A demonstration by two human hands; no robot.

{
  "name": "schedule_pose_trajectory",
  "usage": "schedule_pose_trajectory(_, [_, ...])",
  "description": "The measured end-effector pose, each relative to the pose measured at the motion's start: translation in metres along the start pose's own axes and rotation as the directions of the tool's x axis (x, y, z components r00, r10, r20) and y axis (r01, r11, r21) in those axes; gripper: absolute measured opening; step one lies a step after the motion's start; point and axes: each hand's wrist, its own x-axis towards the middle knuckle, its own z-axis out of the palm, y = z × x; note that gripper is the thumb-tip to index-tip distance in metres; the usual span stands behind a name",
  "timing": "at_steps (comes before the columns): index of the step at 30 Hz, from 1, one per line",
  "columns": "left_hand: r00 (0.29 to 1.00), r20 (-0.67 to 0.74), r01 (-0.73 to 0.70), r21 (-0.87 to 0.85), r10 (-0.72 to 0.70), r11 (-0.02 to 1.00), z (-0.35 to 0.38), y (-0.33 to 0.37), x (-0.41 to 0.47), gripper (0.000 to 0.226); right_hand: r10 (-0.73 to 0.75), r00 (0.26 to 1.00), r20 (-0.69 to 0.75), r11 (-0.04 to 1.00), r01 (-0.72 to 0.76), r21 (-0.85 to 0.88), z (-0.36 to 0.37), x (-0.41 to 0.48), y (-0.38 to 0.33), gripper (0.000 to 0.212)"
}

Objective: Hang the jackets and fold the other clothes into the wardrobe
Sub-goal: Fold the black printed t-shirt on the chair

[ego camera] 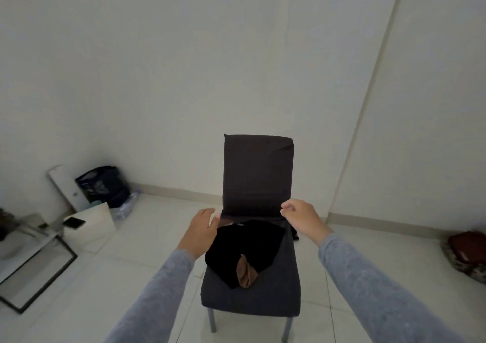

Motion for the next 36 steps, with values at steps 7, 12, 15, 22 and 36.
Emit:
schedule_pose_trajectory(7, [0.987, 0.059, 0.152, -0.025, -0.150, 0.988, 0.027, -0.056, 0.136, 0.042, 0.046, 0.990, 0.137, 0.997, -0.038, -0.065, 0.054, 0.147, 0.028, 0.022])
schedule_pose_trajectory(12, [0.965, 0.168, 0.202, 0.000, -0.200, 0.979, 0.057, -0.104, 0.238, 0.038, 0.169, 0.978, 0.120, 0.985, -0.163, -0.055, 0.096, 0.244, 0.049, 0.020])
schedule_pose_trajectory(15, [0.946, 0.233, 0.228, 0.016, -0.225, 0.974, 0.083, -0.128, 0.281, 0.034, 0.226, 0.962, 0.155, 0.973, -0.218, -0.073, 0.122, 0.283, 0.070, 0.022])
schedule_pose_trajectory(22, [0.846, 0.430, 0.293, 0.120, -0.315, 0.949, 0.179, -0.194, 0.340, 0.039, 0.481, 0.820, 0.310, 0.875, -0.429, -0.224, 0.199, 0.319, 0.171, 0.030])
schedule_pose_trajectory(36, [0.873, 0.458, 0.040, 0.277, -0.169, 0.960, 0.353, -0.251, 0.408, 0.057, 0.814, 0.555, 0.173, 0.541, -0.832, 0.122, 0.312, 0.355, 0.279, 0.056])
